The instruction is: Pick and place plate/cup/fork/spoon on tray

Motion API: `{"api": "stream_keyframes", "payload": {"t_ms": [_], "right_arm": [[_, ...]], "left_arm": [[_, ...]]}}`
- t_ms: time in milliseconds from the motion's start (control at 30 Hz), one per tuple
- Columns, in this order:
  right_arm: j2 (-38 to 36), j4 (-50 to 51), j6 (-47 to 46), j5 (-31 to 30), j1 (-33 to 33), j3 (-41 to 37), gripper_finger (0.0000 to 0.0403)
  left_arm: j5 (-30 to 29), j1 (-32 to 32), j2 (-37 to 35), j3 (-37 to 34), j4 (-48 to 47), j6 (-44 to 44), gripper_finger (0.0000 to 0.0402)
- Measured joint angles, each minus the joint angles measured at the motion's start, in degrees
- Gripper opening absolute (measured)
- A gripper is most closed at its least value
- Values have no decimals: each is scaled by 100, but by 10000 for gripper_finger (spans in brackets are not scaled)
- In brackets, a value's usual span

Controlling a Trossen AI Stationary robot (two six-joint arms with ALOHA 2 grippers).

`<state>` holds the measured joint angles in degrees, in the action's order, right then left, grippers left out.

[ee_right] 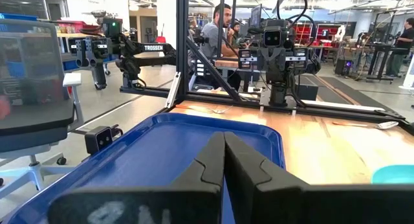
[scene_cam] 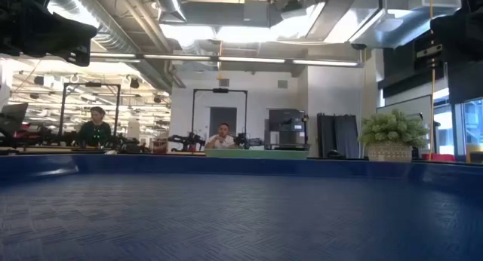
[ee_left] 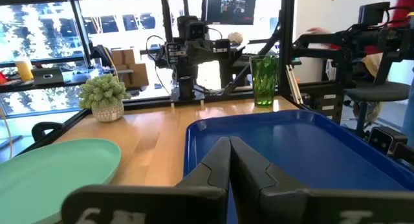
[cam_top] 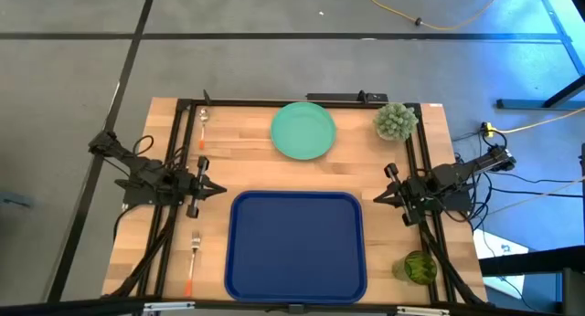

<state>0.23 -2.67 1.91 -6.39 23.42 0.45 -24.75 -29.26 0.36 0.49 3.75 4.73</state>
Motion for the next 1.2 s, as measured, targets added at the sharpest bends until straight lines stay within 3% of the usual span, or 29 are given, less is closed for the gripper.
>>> {"api": "stream_keyframes", "payload": {"t_ms": [967, 1200], "right_arm": [[2, 1, 5, 0, 0, 0, 12], [2, 0, 6, 1, 0, 0, 12]], "left_arm": [[-124, 0, 0, -2, 17, 203, 0], [-372, -2, 26, 140, -150, -266, 0]]}}
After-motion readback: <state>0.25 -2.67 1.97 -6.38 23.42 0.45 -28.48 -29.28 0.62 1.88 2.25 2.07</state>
